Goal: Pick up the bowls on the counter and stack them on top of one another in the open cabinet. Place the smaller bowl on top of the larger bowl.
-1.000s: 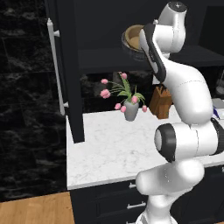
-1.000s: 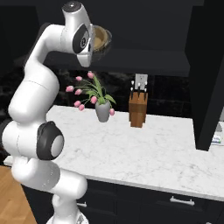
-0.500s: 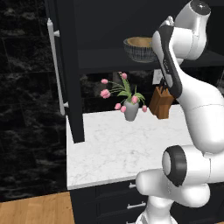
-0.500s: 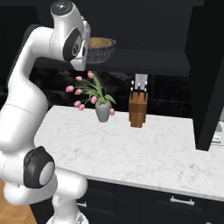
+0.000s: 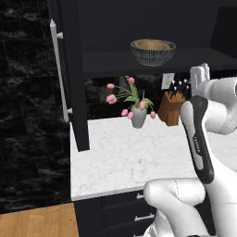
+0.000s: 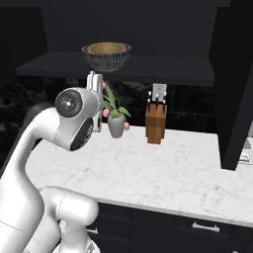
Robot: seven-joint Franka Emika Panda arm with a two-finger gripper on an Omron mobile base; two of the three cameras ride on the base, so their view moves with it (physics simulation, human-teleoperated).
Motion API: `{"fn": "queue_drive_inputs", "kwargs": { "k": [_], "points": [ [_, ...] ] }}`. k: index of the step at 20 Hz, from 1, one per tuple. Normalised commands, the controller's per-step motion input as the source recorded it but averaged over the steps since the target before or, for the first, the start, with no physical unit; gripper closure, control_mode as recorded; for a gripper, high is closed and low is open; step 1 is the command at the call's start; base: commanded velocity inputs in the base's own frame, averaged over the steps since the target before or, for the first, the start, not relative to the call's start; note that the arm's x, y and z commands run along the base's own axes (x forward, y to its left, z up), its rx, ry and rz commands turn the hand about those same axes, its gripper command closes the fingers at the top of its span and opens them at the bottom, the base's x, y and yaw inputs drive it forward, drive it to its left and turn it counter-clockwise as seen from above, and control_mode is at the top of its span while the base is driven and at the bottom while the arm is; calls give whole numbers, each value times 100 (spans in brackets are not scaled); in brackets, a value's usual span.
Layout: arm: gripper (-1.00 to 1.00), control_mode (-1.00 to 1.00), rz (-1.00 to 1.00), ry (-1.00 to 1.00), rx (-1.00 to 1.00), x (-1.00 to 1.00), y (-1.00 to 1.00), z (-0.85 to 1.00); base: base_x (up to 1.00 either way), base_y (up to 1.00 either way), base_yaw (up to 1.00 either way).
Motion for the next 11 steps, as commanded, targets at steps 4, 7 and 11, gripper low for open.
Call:
{"fn": "queue_drive_inputs", "kwargs": {
  "k": [4, 7, 11],
  "points": [
    [-100, -100, 0, -16, -12, -100, -89, -100, 0, 0, 0],
    [-100, -100, 2, -19, -2, -100, -60, -86, 0, 0, 0],
    [-100, -100, -6, -1, 9, -20, -20, 0, 0, 0, 0]
  ]
}}
